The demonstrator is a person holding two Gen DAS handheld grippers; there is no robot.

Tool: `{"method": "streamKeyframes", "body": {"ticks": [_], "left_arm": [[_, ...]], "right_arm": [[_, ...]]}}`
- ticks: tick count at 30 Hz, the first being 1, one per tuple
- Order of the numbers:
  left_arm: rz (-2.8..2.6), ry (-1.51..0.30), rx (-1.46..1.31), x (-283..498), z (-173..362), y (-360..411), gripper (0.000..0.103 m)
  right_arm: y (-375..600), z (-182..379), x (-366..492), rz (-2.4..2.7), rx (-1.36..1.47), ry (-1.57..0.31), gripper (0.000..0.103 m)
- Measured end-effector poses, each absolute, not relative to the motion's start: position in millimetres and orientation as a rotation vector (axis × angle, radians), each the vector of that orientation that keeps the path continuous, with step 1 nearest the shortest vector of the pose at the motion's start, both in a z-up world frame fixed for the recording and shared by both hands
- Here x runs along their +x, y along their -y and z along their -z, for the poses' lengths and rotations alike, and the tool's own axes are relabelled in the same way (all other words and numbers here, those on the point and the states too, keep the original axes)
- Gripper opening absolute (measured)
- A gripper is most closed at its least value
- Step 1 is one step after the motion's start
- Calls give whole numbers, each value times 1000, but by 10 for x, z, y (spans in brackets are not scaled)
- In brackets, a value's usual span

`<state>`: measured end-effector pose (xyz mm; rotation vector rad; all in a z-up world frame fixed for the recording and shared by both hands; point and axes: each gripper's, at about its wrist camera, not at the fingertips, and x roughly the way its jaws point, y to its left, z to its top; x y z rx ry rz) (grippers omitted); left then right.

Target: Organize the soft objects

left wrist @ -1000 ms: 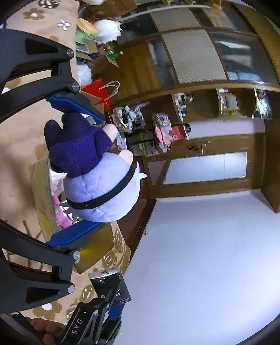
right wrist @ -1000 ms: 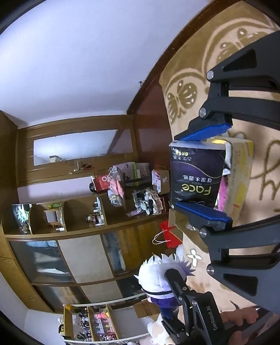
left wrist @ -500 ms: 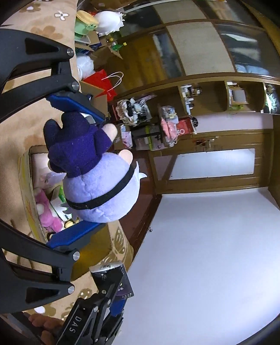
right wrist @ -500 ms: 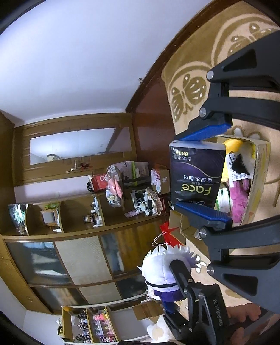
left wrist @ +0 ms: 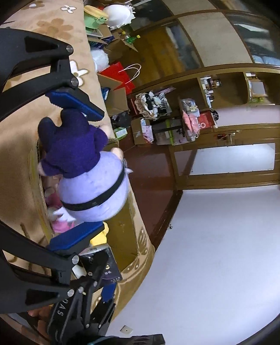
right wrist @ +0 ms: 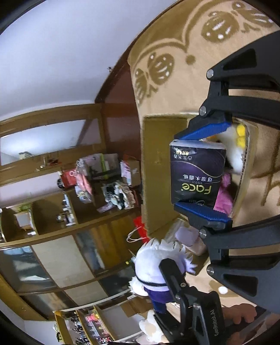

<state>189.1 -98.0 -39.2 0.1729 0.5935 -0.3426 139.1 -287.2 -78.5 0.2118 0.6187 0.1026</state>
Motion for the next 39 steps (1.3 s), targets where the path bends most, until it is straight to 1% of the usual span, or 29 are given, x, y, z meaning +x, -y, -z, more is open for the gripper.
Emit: {"method": "streamKeyframes", "body": {"ticks": [5,6,8,10,11,12,13,14,18,19,20,21,32,39], "left_arm": [[341,-606,153,1899,450,923,92],[342,-607,146,1878,457,921,94],[331,-617,137,1888,456,902,96],[321,-615,144,1861,451,883,96],[315,-612,152,1844,449,883,96],[306,-608,167,1821,450,879,96],[295,-606,180,1791,452,871,96],[289,-608,190,1765,451,856,96],[273,-605,178,1646,398,747,101],[264,-596,171,1597,369,711,101],[259,-591,170,1576,345,685,102],[253,-585,171,1532,317,662,102],[215,-518,139,1059,48,468,102],[218,-485,188,700,2,449,102]], "right_arm": [[2839,820,1376,-115,202,-626,62],[2846,815,1376,-117,200,-627,67],[2845,810,1359,-108,198,-622,73],[2854,789,1336,-106,205,-618,74],[2863,775,1316,-101,207,-616,78],[2871,759,1300,-94,209,-615,86],[2882,741,1279,-87,211,-610,90],[2890,724,1260,-85,213,-606,92],[2932,619,1169,-68,202,-599,93],[2946,585,1130,-62,204,-593,95],[2966,559,1108,-58,208,-587,101],[2985,523,1055,-51,215,-572,103],[2993,183,551,-13,182,-487,103],[2948,76,252,-11,175,-459,103]]}}
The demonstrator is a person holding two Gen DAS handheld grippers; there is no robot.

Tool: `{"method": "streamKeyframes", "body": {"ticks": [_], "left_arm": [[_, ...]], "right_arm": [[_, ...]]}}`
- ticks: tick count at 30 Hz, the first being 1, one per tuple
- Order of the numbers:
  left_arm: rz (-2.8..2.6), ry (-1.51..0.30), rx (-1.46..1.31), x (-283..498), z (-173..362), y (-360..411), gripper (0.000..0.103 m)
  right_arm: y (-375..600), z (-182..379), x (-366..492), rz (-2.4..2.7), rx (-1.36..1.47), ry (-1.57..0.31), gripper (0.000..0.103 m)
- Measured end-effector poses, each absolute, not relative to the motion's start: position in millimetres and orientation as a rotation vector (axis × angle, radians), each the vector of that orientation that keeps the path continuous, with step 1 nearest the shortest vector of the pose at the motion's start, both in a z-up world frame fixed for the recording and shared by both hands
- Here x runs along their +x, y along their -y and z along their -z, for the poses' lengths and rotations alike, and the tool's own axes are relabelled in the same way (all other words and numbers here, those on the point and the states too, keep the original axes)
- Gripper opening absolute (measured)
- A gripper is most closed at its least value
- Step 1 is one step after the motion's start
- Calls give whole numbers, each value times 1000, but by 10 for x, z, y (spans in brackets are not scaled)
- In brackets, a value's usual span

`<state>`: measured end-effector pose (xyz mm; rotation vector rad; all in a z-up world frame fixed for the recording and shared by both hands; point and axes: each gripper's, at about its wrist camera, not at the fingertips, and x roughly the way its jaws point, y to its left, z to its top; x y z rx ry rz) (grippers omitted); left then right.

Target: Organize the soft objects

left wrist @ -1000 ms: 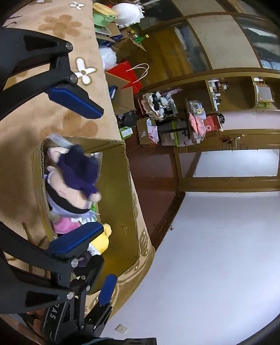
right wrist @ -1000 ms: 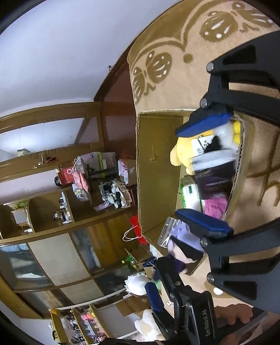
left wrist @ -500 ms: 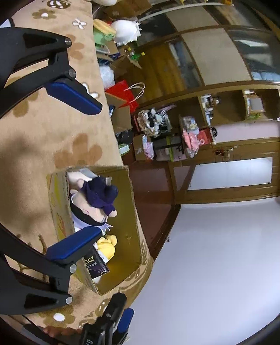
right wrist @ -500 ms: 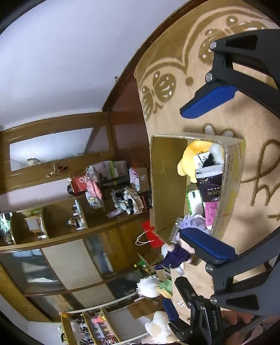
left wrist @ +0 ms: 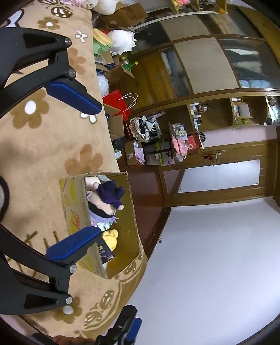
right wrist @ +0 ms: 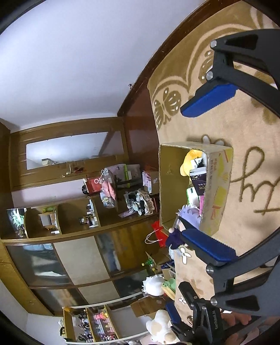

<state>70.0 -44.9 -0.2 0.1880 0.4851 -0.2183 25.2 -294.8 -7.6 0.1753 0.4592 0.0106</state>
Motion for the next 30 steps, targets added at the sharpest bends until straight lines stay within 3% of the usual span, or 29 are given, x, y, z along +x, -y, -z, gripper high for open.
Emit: {"method": "streamKeyframes", "body": {"ticks": [30], "left_arm": [[214,-478,160,346,78,369,103]], "right_arm": [[2867,226,-69,32,109,-467,103]]}}
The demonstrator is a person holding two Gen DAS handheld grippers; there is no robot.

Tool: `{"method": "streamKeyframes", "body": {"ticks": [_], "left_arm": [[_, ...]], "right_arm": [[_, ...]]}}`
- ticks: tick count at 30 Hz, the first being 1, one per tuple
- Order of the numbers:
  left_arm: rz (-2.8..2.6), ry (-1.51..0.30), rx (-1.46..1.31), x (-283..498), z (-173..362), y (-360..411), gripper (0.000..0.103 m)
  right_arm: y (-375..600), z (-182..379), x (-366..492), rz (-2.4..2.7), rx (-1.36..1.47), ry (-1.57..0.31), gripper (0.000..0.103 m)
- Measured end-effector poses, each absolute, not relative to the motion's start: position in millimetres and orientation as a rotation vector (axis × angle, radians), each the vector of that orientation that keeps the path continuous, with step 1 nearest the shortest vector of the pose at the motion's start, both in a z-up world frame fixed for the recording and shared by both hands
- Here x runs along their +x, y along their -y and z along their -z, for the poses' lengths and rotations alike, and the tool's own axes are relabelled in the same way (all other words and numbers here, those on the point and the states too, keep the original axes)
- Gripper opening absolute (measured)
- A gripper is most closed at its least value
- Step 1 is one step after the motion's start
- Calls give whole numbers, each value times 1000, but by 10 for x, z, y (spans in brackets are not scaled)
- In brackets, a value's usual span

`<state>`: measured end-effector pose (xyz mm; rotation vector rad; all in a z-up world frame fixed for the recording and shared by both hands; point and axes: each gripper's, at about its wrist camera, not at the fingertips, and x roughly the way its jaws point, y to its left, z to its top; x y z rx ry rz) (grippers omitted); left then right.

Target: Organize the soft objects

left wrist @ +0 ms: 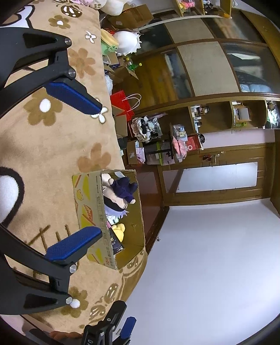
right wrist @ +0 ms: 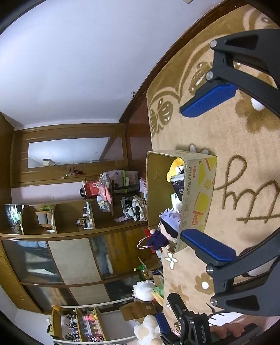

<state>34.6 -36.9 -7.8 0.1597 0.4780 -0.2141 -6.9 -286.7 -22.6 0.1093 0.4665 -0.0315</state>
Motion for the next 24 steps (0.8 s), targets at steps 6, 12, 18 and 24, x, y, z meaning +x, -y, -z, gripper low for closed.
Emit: {"method": "streamKeyframes", "body": {"ticks": [6,12,18,24], "left_arm": [[224,-470,155,342,78,376,103],[217,-444,165,314,73,382,103],[229,-442,167,306,74,381,103],[220,-443,166,302,80,371,103]], "right_arm": [[2872,244,-70,34,112,-473,103],[2876,248,-68,32,114,-471,103],[2877,246,-69,33,114,-470,103],[2884,248,-65,32,114,-470,103]]}}
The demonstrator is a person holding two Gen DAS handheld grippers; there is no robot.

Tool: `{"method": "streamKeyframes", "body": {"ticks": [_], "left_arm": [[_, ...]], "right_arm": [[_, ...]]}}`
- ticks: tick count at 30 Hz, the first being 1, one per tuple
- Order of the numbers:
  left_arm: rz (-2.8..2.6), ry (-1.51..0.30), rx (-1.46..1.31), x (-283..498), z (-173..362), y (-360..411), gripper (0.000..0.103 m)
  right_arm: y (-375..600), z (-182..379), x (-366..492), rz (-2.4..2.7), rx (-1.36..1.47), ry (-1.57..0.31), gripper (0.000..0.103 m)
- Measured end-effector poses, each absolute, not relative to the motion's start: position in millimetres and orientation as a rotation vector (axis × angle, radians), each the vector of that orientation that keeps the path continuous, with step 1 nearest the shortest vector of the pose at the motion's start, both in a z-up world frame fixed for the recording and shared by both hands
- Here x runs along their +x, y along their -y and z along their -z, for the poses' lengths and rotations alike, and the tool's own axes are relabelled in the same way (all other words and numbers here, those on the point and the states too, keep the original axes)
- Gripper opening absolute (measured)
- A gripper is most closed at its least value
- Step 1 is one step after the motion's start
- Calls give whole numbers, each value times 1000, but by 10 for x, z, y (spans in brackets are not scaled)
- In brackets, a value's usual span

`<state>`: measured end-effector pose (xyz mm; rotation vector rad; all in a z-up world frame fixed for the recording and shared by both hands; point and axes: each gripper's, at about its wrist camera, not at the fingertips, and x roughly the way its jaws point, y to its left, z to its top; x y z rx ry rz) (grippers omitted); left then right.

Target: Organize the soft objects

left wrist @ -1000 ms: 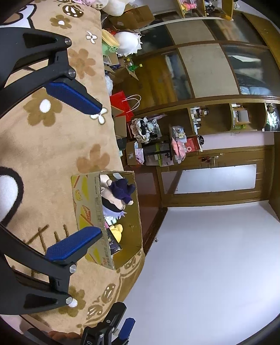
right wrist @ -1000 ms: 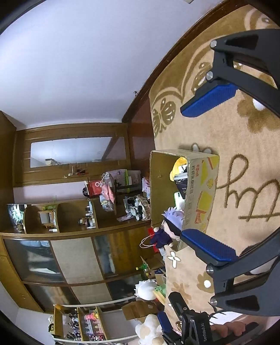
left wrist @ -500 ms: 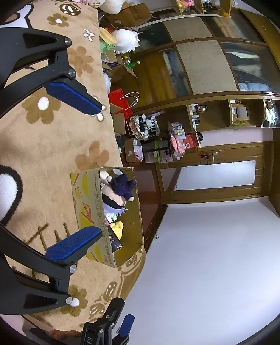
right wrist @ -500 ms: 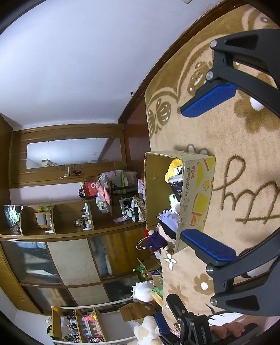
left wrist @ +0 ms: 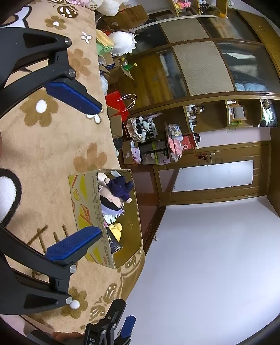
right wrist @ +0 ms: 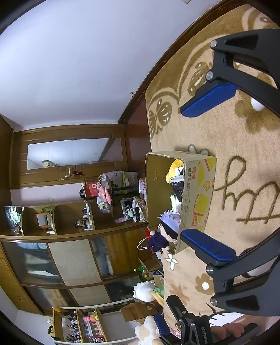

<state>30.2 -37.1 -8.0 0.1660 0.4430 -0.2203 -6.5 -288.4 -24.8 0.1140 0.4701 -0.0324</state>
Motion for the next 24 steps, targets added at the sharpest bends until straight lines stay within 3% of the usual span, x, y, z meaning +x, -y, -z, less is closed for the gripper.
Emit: {"method": "streamKeyframes", "body": {"ticks": [24], "left_arm": [[226,-474,182,328,142,370,103]], "right_arm": [[2904,251,-68,33,114,-472,103]]}}
